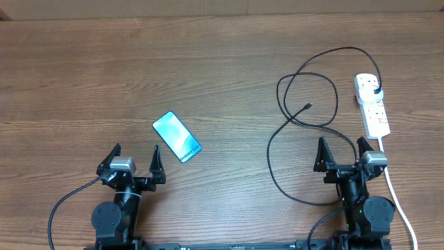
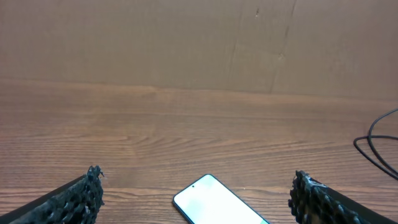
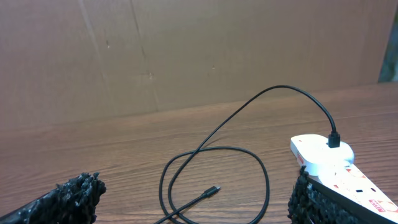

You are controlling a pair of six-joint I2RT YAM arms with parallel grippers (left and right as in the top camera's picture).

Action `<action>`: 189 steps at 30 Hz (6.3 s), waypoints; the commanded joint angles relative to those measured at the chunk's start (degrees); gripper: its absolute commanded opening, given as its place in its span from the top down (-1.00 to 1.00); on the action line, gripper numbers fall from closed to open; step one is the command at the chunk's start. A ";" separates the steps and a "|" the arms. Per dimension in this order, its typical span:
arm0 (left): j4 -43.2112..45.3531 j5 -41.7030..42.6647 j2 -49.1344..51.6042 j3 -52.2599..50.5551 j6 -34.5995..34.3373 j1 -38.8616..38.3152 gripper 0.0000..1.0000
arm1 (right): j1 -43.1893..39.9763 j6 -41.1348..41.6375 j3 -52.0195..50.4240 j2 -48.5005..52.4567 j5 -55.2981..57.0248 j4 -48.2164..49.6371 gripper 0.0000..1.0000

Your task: Plug charger to phone and switch on socket

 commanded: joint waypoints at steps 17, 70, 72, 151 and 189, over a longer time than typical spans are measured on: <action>-0.04 0.07 -0.22 -0.24 -0.39 0.24 -1.00 | -0.09 -0.22 -0.81 -0.68 -0.13 0.33 -1.00; -37.31 3.30 21.38 39.95 -9.25 0.24 -1.00 | -0.09 -0.22 -0.81 -0.68 -0.13 0.33 -1.00; -41.07 3.32 26.91 45.07 -9.27 0.22 -1.00 | -0.09 -0.24 -0.81 -0.68 -0.13 0.33 -1.00; -60.41 -3.61 106.81 79.52 -39.89 -17.75 -1.00 | -0.09 -0.22 -0.81 -0.68 -0.13 0.33 -1.00; -53.24 -9.35 115.82 76.81 -43.80 -16.20 -0.99 | -0.09 -0.24 -0.81 -0.68 -0.13 0.33 -1.00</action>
